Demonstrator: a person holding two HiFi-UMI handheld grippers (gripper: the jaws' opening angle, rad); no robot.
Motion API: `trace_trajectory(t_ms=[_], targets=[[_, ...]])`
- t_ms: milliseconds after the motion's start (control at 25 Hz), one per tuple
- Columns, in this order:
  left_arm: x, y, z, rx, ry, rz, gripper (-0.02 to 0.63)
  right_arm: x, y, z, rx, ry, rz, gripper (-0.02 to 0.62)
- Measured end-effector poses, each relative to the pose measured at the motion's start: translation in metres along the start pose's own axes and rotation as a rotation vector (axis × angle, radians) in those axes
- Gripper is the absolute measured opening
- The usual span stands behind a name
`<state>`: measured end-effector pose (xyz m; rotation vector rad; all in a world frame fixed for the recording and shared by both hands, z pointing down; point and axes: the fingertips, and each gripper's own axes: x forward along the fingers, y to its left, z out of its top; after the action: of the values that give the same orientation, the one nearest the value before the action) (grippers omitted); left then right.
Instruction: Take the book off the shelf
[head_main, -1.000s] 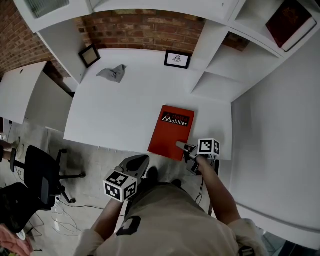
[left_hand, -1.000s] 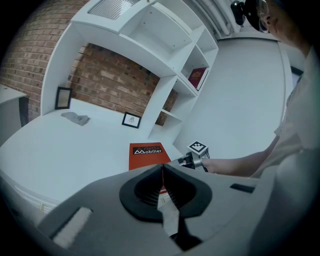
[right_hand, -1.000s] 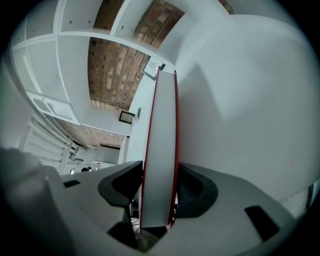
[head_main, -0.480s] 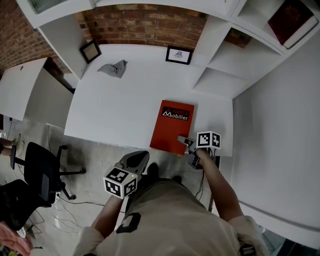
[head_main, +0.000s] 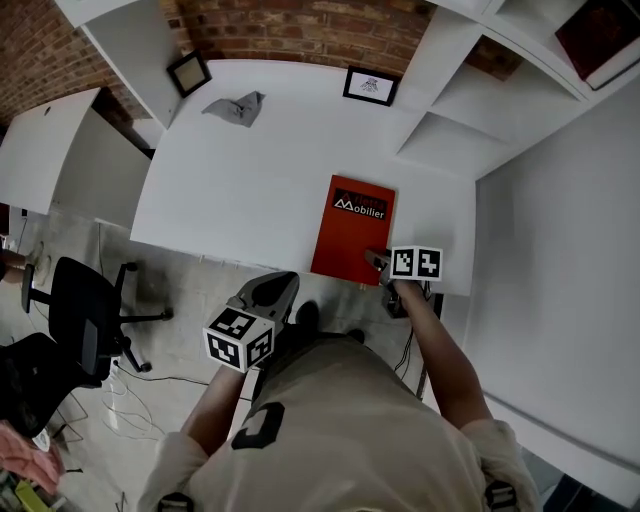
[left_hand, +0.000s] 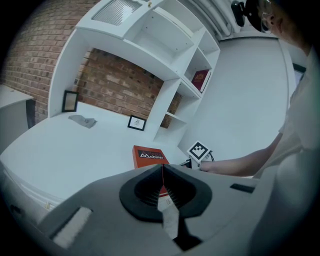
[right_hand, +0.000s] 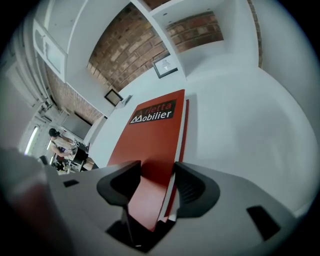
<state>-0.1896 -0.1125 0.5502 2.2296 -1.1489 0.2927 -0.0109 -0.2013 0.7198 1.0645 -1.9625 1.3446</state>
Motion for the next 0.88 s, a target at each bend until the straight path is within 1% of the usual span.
trace_trajectory(t_ms=[160, 240, 320, 400, 440, 520, 600, 760, 880], targets=[[-0.007, 0.013, 0.01, 0.003, -0.028, 0.035, 0.006, 0.001, -0.001, 0.001, 0.081, -0.039, 0.038, 0.204], [-0.013, 0.021, 0.011, 0.004, -0.033, 0.06, 0.006, 0.002, -0.001, -0.001, 0.091, -0.056, 0.044, 0.204], [-0.017, 0.026, 0.014, 0.012, -0.038, 0.082, 0.006, 0.002, 0.0, 0.0, 0.049, -0.076, 0.033, 0.206], [-0.018, 0.025, 0.016, 0.025, -0.041, 0.088, 0.006, 0.0, -0.001, 0.002, -0.03, -0.097, 0.0, 0.234], [-0.017, 0.023, 0.017, 0.032, -0.042, 0.086, 0.006, 0.0, -0.002, 0.002, -0.055, -0.102, -0.014, 0.243], [-0.015, 0.017, 0.017, 0.042, -0.042, 0.072, 0.006, -0.003, 0.0, 0.002, -0.069, -0.116, -0.021, 0.25], [-0.013, 0.008, 0.015, 0.049, -0.042, 0.054, 0.006, -0.012, 0.006, 0.005, -0.064, -0.168, -0.007, 0.253], [-0.004, -0.014, 0.01, 0.059, -0.035, 0.019, 0.006, -0.048, 0.013, 0.008, -0.006, -0.282, 0.041, 0.253], [0.012, -0.032, 0.009, 0.076, -0.026, -0.02, 0.006, -0.081, 0.009, 0.003, 0.032, -0.345, 0.06, 0.253]])
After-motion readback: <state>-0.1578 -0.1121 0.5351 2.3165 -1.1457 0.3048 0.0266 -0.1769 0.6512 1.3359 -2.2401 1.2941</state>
